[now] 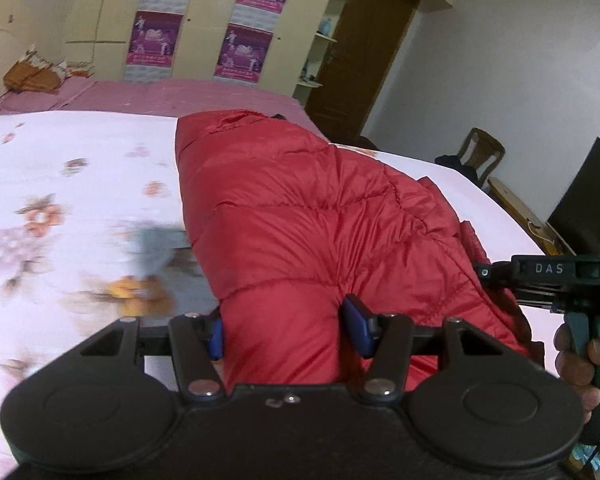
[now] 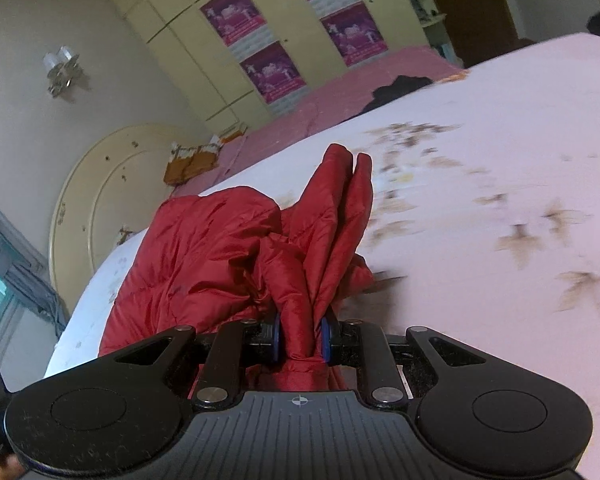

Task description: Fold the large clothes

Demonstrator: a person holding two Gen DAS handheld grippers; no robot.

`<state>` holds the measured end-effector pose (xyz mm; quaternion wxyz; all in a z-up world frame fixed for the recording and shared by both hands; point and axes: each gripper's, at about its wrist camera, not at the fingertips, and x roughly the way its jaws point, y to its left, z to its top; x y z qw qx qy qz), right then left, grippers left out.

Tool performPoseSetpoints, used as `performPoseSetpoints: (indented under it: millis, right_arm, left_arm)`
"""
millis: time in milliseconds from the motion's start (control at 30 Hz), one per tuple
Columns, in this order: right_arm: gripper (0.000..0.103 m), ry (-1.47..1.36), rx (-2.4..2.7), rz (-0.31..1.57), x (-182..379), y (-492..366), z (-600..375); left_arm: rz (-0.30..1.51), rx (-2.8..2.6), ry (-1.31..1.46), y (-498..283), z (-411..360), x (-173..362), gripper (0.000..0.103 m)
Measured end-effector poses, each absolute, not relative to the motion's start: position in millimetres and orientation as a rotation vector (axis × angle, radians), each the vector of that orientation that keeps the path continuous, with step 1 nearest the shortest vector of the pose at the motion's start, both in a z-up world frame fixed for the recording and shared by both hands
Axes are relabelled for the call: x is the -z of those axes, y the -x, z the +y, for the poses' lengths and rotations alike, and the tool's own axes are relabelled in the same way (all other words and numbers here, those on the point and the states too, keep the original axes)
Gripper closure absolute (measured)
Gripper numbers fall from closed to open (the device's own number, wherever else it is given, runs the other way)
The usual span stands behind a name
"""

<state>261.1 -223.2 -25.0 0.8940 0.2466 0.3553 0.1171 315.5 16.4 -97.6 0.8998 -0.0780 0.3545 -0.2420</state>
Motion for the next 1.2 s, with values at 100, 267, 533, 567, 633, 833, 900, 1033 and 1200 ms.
performPoseSetpoints:
  millis: [100, 267, 533, 567, 633, 833, 900, 1033, 1200]
  right_arm:
    - [0.085, -0.511, -0.257, 0.754, 31, -275, -183]
    - [0.085, -0.490, -0.277, 0.793, 46, -294, -124]
    - [0.085, -0.417, -0.274, 0.856, 82, -317, -73]
    - [0.085, -0.411, -0.266, 0.857, 86, -318, -72]
    - [0.085, -0.418, -0.255, 0.872, 92, -322, -75]
    - [0.084, -0.484, -0.250, 0.872, 100, -318, -92]
    - [0.084, -0.537, -0.241, 0.850, 95, -313, -106]
    - [0.084, -0.495, -0.241, 0.707, 65, -294, -122]
    - [0.085, -0.334, -0.345, 0.712, 61, -313, -93]
  left_arm:
    - [0.751, 0.486, 0.175, -324, 55, 102, 0.048]
    - [0.787, 0.462, 0.199, -335, 107, 113, 0.048]
    - [0.851, 0.417, 0.272, -357, 143, 150, 0.048]
    - [0.853, 0.417, 0.280, -357, 146, 153, 0.048]
    - [0.856, 0.417, 0.300, -359, 148, 159, 0.047]
    - [0.838, 0.409, 0.324, -353, 165, 160, 0.029]
    - [0.809, 0.380, 0.310, -346, 175, 155, 0.025]
    - [0.698, 0.371, 0.349, -337, 198, 132, 0.034]
    - [0.694, 0.465, 0.221, -361, 158, 127, 0.048]
